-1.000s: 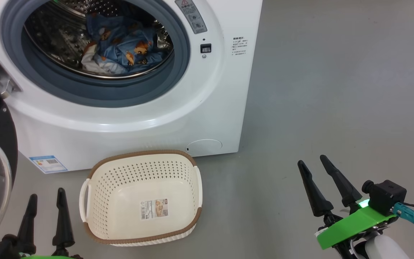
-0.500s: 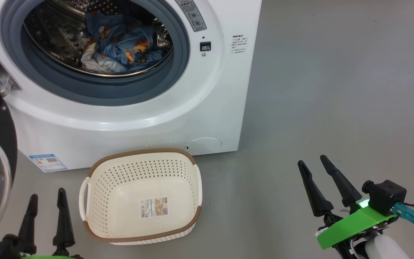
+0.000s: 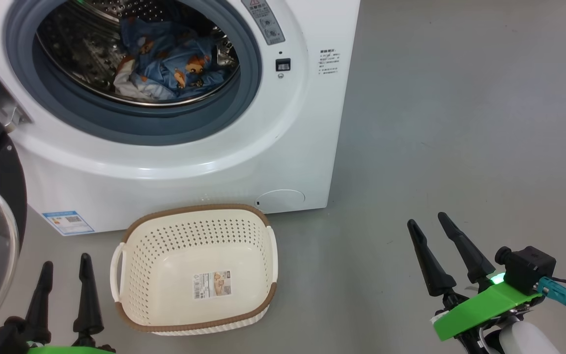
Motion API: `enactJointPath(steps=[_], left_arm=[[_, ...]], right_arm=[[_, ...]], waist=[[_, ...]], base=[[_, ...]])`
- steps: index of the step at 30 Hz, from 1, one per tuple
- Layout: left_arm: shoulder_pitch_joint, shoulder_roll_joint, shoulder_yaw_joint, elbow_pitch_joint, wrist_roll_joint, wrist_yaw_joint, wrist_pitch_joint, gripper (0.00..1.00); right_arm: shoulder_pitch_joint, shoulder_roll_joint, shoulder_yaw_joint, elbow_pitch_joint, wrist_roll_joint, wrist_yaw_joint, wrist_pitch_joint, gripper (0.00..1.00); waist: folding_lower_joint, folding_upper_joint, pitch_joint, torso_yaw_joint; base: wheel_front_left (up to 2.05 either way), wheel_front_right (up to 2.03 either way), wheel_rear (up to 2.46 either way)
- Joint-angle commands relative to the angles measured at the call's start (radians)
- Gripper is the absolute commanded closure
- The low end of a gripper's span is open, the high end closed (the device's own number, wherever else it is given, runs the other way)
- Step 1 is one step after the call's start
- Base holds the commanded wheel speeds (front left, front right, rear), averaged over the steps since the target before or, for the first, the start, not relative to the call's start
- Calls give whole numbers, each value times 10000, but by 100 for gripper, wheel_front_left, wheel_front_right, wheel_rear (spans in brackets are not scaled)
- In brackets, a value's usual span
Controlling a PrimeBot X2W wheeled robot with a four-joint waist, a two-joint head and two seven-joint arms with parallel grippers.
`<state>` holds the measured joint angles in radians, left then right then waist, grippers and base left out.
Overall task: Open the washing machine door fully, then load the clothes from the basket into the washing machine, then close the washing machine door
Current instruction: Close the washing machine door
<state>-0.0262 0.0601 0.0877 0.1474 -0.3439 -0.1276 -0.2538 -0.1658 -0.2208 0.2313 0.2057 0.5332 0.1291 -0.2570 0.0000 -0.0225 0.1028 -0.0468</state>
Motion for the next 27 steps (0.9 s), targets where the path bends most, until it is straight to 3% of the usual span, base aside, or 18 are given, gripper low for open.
enactJointPath(steps=[1, 15, 27], left_arm=[[-307, 116, 282, -188, 146, -24, -80, 0], [-253, 105, 262, -143, 229, -28, -80, 0], [-174, 56, 373, -131, 388, 95, -80, 0]], right_arm=[[-193, -69, 167, -206, 69, 16, -48, 0], [-151, -103, 294, -165, 111, 16, -48, 0], [-78, -149, 414, -109, 140, 16, -48, 0]], waist=[[0, 0, -17, 11], [0, 0, -179, 201], [0, 0, -378, 932]], base=[[0, 0, 0], [0, 0, 0], [0, 0, 0]])
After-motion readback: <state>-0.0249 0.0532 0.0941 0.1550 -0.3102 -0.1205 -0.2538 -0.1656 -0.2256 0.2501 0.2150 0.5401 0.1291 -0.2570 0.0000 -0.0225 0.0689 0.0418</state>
